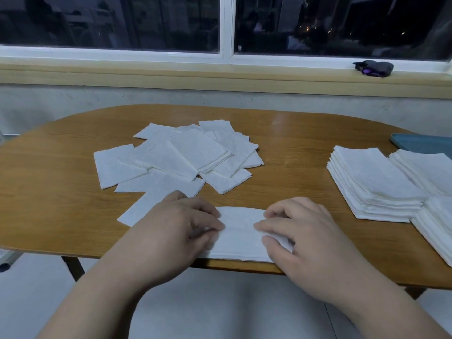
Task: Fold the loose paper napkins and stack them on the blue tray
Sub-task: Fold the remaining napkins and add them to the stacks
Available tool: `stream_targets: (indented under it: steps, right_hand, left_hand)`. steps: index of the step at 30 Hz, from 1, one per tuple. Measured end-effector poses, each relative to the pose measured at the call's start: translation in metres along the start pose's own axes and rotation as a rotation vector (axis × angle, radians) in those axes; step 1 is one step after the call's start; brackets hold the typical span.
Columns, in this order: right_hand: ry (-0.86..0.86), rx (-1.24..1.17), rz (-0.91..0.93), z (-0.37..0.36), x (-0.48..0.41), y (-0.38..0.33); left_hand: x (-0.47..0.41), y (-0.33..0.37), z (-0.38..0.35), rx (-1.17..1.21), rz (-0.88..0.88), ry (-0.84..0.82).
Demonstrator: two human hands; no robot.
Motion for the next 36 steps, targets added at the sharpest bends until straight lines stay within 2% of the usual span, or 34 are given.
stream_targets:
  steps: [4, 8, 12, 16, 21, 29, 33, 36]
  right_hand:
    - [-0.067, 0.011, -0.01, -0.004, -0.004, 0.003]
    - [-0.063, 0.024, -0.02, -0.004, -0.002, 0.003]
    - [-0.055, 0.065, -0.093, -0.002, 0.002, 0.007]
    - [-0.026, 0.086, -0.179, 0.003, 0.013, 0.008]
    - [-0.082, 0.075, -0.224, 0.004, 0.032, 0.005]
    - [-0.106, -0.16, -0.192, 0.015, 0.064, 0.0]
    - [-0.242, -0.267, -0.238, 0.015, 0.084, 0.01]
    - [-0.31, -0.503, -0.273, -0.004, 0.092, 0.017]
  left_hand:
    - [0.001, 0.002, -0.001, -0.028, -0.012, 0.013]
    - [0.004, 0.013, -0.001, -0.042, -0.046, 0.037]
    - [0.003, 0.033, -0.005, -0.077, -0.119, 0.091]
    - [0.004, 0.044, -0.016, -0.143, -0.147, 0.078]
    - [0.013, 0.045, -0.03, -0.216, -0.141, 0.069]
    - [0.018, 0.052, -0.047, -0.198, -0.235, 0.136]
    - [0.021, 0.057, -0.048, -0.123, -0.333, 0.231]
    - [0.023, 0.068, -0.052, -0.082, -0.419, 0.247]
Point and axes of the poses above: each hand's wrist, its own x-axis away from the middle knuckle, its own z-axis out of the back of the hand, y = z × x, the point moved 8 cm from there along -x, towards the middle knuckle, and after that the axes turned 15 degrees about -y, right-handed, at the moved point
